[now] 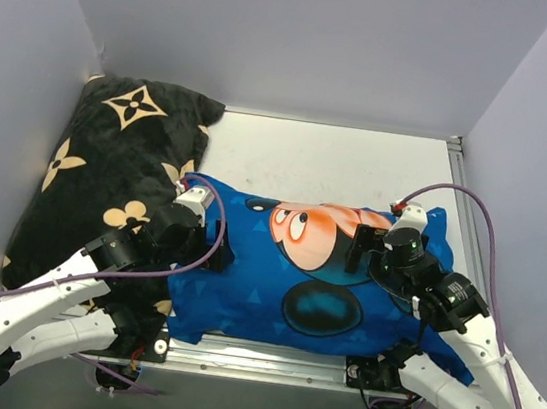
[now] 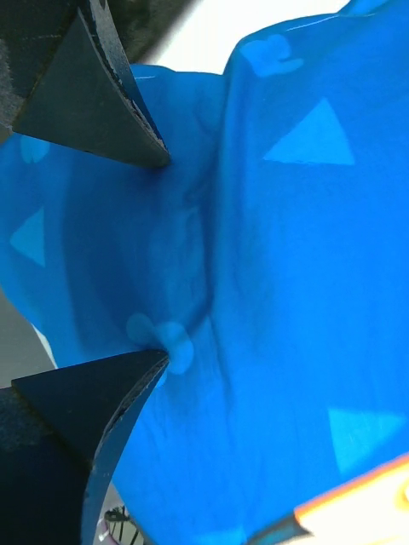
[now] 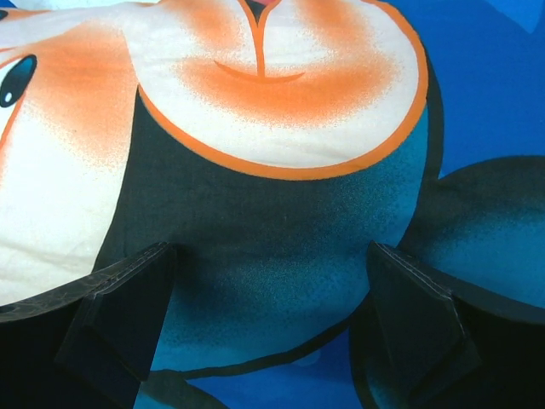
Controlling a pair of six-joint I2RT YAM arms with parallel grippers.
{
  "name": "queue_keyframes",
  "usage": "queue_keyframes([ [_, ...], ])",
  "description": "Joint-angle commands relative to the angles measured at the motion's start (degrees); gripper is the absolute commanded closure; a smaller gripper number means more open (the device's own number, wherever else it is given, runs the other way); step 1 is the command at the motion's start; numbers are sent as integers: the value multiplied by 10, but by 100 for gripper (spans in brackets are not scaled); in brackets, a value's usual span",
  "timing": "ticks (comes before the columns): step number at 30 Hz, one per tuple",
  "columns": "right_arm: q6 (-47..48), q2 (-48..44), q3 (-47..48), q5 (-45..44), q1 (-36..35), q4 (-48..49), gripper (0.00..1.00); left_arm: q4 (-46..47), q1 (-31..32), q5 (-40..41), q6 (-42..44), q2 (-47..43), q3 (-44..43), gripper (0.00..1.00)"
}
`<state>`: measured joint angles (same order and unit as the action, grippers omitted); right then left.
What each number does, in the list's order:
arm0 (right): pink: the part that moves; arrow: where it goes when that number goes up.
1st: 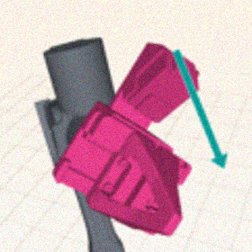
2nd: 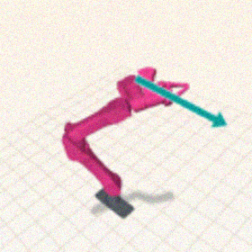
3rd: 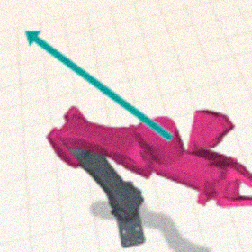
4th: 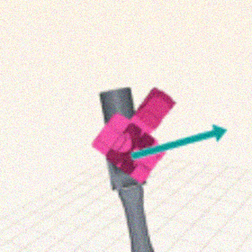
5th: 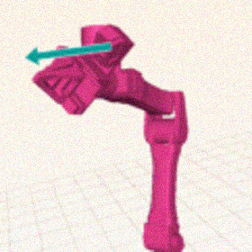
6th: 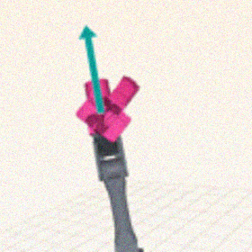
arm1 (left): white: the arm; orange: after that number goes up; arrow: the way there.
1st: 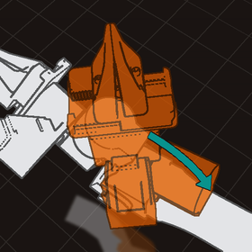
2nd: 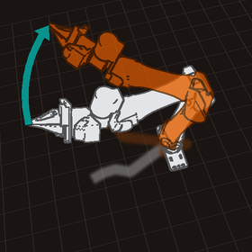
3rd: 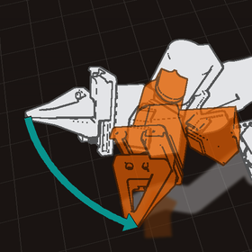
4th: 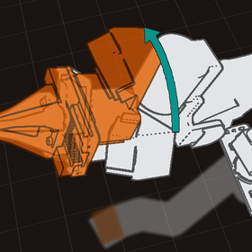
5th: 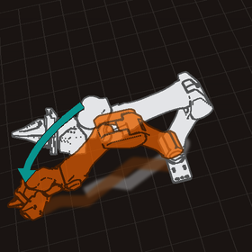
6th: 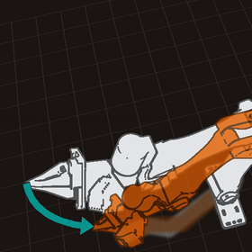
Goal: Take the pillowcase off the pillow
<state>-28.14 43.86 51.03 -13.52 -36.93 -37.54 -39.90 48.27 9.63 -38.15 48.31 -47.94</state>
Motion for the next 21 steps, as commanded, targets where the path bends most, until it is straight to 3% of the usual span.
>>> queue_keyframes([
  [1,13,18,14,8,-9,-3,0,7,0,-3,-17,4,21,3],
  [6,25,34,27,16,-20,12,0,74,-1,-51,-13,16,58,2],
  [7,33,37,35,20,-28,16,0,90,-1,-55,-12,18,58,10],
  [8,37,41,39,23,-31,22,0,96,0,-56,-10,22,57,18],
  [9,43,51,46,29,-38,25,0,101,-1,-56,-8,25,54,33],
  [10,54,57,53,32,-53,29,0,107,-1,-52,-6,27,50,60],
  [11,59,72,71,33,-64,29,0,108,-1,-49,-3,35,44,76],
  [13,70,90,86,23,-96,33,0,106,0,-30,-3,44,23,97],
  [21,142,184,123,-142,-363,38,0,84,-12,34,-37,91,-59,100],
])
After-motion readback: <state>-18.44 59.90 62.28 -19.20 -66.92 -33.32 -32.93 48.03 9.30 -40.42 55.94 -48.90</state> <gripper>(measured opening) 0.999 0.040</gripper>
